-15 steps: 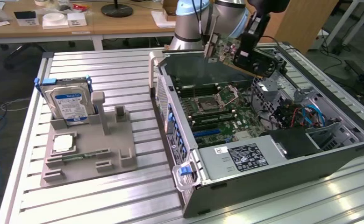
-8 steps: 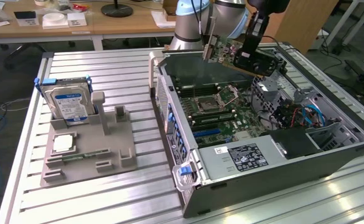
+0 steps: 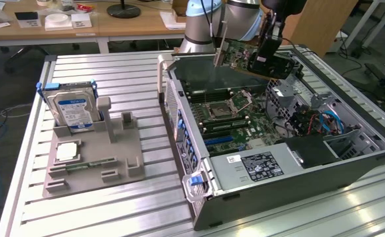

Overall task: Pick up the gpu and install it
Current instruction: 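Insert the gpu into the slot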

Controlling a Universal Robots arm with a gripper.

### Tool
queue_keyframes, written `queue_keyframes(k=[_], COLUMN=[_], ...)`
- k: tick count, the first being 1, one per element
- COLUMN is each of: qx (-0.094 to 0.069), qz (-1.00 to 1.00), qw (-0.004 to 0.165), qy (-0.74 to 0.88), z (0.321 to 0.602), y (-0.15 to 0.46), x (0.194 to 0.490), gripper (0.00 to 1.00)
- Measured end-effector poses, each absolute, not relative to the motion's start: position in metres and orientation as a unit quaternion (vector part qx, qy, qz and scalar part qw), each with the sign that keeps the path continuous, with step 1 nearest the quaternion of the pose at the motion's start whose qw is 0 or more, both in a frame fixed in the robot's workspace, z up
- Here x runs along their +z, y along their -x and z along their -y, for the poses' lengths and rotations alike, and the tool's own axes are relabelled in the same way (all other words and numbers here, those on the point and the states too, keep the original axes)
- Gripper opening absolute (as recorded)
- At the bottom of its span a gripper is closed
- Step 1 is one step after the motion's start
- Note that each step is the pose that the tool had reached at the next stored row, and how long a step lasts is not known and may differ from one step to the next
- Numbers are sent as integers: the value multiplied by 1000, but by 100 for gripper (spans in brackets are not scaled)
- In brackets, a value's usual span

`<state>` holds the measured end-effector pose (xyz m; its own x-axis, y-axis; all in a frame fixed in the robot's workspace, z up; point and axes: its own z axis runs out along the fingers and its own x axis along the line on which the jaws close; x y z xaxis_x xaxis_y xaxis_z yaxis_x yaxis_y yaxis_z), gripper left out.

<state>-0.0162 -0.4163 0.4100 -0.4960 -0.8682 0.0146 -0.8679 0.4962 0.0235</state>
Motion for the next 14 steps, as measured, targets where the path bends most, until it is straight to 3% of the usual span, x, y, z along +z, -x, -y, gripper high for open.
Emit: queue_keyframes(k=[14], qx=[-4], qz=[797], qw=[11], qy=[-604], z=[416], y=[16], x=[406], gripper=[29])
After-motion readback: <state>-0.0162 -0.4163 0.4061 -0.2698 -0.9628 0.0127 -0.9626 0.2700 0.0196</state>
